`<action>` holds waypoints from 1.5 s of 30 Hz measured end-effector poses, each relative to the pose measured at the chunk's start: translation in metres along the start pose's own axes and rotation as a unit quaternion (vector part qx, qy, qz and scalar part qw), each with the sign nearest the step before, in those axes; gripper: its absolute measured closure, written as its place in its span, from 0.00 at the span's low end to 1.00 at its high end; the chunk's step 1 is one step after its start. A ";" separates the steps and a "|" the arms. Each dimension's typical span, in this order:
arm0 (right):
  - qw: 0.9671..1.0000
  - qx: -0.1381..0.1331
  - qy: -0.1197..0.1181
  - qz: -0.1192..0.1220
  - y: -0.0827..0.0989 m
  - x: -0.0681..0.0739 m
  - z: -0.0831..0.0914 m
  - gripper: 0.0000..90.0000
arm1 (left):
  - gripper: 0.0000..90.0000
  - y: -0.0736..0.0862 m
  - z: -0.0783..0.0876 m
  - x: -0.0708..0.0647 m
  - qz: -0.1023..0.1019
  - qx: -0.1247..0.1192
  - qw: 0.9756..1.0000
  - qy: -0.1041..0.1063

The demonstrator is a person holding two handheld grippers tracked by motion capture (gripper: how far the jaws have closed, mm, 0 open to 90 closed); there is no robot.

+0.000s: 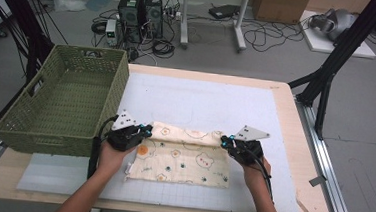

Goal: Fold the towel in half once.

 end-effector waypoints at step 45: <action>1.000 0.006 -0.030 -0.006 0.031 0.022 0.008 0.93 | 0.92 0.010 0.004 0.000 0.012 0.018 0.999 0.037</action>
Point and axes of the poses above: each handheld gripper's, and its own axes: z roughly backward along the jaws, y roughly out of its underside, x roughly to its left, the point moved 5 cm from there along -z, roughly forward along the jaws, and after that the axes turned 7 degrees about y, right-handed, at the moved point
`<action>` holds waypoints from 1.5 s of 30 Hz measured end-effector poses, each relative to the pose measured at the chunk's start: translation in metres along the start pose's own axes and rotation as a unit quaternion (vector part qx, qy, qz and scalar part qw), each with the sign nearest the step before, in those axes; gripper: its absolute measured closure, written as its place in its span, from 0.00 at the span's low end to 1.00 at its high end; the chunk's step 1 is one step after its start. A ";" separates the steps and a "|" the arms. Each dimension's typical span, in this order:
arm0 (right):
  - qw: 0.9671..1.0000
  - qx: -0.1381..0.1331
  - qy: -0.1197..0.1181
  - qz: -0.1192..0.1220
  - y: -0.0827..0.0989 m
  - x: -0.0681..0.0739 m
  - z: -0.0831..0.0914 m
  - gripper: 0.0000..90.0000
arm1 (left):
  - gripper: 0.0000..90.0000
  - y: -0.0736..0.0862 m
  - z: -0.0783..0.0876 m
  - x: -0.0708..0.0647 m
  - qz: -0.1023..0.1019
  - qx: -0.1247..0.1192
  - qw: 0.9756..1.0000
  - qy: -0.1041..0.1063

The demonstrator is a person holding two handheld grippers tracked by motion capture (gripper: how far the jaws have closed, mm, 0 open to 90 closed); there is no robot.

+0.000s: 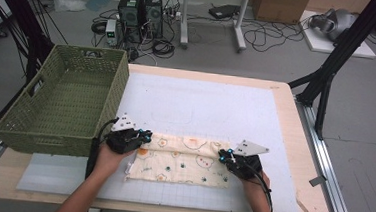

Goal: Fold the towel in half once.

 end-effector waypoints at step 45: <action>0.998 -0.030 0.013 -0.054 0.021 -0.002 0.053 0.65 | 0.53 0.024 0.048 -0.019 0.027 -0.004 1.000 0.004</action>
Point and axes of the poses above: each handheld gripper's, and its own axes: z roughly backward along the jaws, y roughly out of its underside, x roughly to its left, the point moved 5 cm from there along -z, roughly forward along the jaws, and after that the axes turned 7 degrees about y, right-handed, at the moved point
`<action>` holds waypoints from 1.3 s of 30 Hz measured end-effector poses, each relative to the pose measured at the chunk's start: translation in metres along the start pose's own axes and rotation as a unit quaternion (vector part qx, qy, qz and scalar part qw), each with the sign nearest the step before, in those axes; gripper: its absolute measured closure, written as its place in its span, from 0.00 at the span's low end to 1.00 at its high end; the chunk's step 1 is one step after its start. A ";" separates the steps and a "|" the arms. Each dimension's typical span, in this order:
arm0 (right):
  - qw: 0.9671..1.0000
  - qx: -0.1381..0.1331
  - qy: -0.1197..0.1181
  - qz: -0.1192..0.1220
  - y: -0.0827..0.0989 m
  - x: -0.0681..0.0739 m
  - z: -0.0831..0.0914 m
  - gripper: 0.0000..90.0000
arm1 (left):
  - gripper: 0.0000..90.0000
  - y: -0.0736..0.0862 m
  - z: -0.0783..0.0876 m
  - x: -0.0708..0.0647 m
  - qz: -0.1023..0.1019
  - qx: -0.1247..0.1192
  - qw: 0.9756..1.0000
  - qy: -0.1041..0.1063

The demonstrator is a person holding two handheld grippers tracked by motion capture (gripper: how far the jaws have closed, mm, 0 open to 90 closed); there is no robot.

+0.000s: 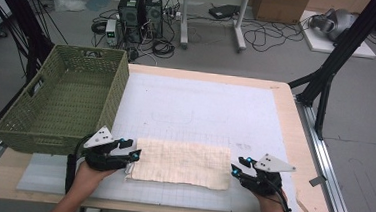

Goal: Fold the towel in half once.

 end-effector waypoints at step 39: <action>0.999 0.016 0.037 0.001 -0.031 -0.020 -0.050 0.45 | 0.49 -0.026 -0.056 0.034 0.005 0.039 0.998 -0.058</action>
Point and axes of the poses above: each handheld gripper's, and its own axes: z roughly backward along the jaws, y roughly out of its underside, x roughly to its left, the point moved 5 cm from there along -z, roughly forward along the jaws, and after that the axes turned 7 degrees about y, right-handed, at the moved point
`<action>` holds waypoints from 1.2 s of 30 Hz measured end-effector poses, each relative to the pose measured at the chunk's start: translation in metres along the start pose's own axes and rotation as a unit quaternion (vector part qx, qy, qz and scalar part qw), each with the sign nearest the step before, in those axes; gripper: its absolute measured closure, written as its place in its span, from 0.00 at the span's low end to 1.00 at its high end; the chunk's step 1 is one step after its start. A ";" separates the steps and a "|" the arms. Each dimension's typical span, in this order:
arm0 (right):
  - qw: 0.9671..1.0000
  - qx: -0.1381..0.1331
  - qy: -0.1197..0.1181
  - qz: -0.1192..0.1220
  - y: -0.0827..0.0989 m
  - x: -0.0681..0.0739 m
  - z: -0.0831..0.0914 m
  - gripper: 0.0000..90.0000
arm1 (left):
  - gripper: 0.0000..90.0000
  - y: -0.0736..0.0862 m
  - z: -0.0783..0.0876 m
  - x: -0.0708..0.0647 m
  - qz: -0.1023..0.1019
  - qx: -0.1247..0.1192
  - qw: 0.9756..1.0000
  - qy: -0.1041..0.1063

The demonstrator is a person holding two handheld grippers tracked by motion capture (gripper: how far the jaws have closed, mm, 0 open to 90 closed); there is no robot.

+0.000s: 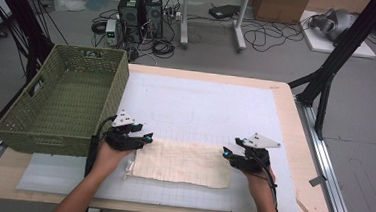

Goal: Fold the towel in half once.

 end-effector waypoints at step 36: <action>0.994 0.051 0.086 0.030 -0.003 0.001 -0.053 0.73 | 0.77 0.003 -0.016 0.010 0.014 -0.003 0.998 -0.059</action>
Point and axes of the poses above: each handheld gripper's, and its own axes: z roughly backward along the jaws, y roughly out of its underside, x roughly to its left, the point moved 5 cm from there along -z, roughly forward along the jaws, and after that the axes turned 7 degrees about y, right-handed, at the moved point
